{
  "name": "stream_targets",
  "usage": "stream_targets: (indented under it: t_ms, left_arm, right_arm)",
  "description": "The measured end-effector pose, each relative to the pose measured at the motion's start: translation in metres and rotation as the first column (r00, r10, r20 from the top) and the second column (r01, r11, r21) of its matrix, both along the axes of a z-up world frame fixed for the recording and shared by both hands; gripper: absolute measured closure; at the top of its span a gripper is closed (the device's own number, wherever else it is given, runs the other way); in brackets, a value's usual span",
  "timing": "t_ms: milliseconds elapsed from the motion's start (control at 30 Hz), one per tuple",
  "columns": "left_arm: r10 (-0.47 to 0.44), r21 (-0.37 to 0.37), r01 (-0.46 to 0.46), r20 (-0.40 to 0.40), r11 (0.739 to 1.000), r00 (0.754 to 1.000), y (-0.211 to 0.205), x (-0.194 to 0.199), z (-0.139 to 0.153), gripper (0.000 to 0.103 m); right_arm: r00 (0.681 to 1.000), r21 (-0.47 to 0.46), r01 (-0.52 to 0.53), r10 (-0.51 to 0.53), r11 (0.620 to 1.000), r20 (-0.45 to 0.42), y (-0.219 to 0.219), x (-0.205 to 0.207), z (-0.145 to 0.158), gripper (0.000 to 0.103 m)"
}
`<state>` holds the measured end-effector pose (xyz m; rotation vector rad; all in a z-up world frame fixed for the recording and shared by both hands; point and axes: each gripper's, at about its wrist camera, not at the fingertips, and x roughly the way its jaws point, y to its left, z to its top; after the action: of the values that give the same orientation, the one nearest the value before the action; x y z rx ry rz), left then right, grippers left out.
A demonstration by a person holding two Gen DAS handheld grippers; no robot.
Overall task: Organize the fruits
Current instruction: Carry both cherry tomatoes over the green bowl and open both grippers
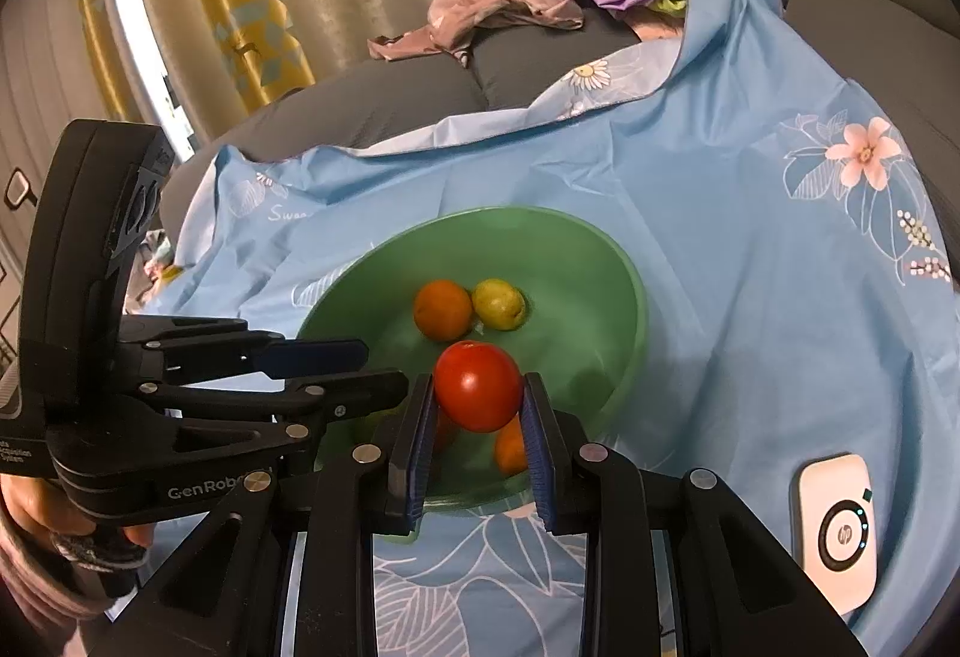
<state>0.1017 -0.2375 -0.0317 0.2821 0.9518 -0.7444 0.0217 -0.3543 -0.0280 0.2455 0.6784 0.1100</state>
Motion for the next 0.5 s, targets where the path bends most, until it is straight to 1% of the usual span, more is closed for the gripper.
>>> stream_targets:
  t_ms: [200, 233, 333, 367, 433, 500]
  left_arm:
    - [0.009, -0.002, -0.009, 0.000, 1.000, 1.000, 0.001, 0.001, 0.000, 0.073]
    - [0.012, -0.002, -0.012, 0.001, 1.000, 1.000, 0.002, 0.001, 0.000, 0.071]
    - [0.029, -0.003, -0.029, 0.008, 1.000, 1.000, 0.007, 0.002, 0.001, 0.053]
    - [0.035, -0.007, -0.035, 0.011, 0.999, 0.999, 0.009, 0.002, 0.002, 0.050]
    - [0.047, -0.009, -0.047, 0.020, 0.999, 0.999, 0.013, 0.002, 0.005, 0.047]
    - [0.066, -0.010, -0.066, 0.030, 0.998, 0.997, 0.018, 0.000, 0.008, 0.042]
  right_arm:
    - [1.000, -0.001, -0.004, 0.004, 1.000, -0.012, 0.002, 0.002, -0.001, 0.073]
    - [1.000, -0.001, -0.003, 0.003, 1.000, -0.017, 0.002, 0.003, -0.001, 0.073]
    - [1.000, -0.017, 0.013, -0.014, 1.000, -0.028, 0.003, 0.003, -0.002, 0.073]
    - [0.999, -0.020, 0.016, -0.017, 1.000, -0.029, 0.003, 0.003, -0.002, 0.073]
    - [0.999, -0.022, 0.015, -0.015, 1.000, -0.028, 0.004, 0.003, -0.001, 0.073]
    - [0.999, -0.039, 0.020, -0.022, 0.999, -0.038, 0.006, 0.003, 0.000, 0.073]
